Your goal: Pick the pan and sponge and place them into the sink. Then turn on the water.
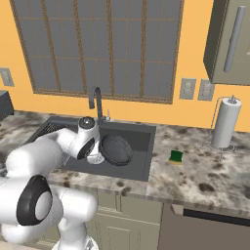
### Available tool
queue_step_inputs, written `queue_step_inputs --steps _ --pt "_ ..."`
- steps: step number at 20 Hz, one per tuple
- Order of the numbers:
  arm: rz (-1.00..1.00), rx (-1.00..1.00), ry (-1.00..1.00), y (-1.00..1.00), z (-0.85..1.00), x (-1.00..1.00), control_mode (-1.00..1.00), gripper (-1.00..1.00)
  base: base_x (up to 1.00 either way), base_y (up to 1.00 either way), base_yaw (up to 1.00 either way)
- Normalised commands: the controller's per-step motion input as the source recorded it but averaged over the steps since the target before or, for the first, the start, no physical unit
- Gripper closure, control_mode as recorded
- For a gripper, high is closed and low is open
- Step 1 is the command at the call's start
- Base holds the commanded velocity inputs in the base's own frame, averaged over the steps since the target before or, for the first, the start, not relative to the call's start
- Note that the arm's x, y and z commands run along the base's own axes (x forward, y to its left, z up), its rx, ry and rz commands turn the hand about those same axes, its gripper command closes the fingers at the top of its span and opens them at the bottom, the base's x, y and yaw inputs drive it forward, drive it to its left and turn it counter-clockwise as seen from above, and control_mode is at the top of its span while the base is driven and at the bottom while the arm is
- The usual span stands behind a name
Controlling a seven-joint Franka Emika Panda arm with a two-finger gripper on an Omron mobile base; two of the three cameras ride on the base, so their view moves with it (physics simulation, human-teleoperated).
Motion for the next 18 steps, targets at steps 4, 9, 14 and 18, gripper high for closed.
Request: queue_step_inputs --steps 4,9,14,18 --pt "0.0 0.0 0.09 -0.31 -0.41 0.42 -1.0 1.0 0.0 0.0 0.0" --pt "0.0 0.0 0.06 -0.28 -0.35 0.37 -1.0 1.0 0.0 0.0 0.0" --pt "0.01 0.0 0.0 -0.26 -0.14 0.22 -1.0 1.0 0.0 0.0 0.0" --pt "0.03 0.0 0.0 -0.24 -0.1 0.14 -1.0 1.0 0.0 0.0 0.0"
